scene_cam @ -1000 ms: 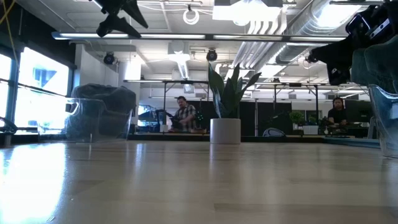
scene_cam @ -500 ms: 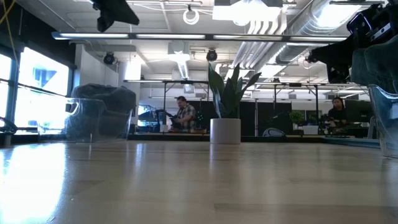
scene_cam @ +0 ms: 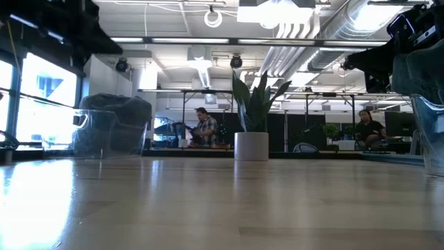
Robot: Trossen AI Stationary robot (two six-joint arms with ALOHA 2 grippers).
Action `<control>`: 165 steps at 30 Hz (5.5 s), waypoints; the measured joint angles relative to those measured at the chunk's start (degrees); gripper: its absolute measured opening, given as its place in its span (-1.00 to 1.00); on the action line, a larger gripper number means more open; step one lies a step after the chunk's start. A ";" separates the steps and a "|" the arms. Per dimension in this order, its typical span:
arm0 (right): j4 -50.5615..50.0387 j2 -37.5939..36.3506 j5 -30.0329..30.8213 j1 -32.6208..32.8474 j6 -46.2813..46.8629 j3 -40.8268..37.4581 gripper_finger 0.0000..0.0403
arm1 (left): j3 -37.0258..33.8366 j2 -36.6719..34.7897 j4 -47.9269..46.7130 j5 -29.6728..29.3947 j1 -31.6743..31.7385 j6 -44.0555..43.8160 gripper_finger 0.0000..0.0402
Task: Pick & Place hat
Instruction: Return to Home Position
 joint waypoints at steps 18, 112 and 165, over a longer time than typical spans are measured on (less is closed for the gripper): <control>0.03 0.00 0.00 0.02 0.00 -0.01 -0.94 | -19.15 -6.39 22.27 2.60 -14.23 7.88 -1.00; 0.25 0.28 -0.02 0.02 0.01 -0.04 -0.94 | -29.41 -21.22 24.80 -8.23 -28.87 20.81 -1.00; 0.26 0.28 0.00 0.00 0.02 -0.04 -0.94 | -29.41 -21.22 24.83 -8.13 -28.87 20.79 -1.00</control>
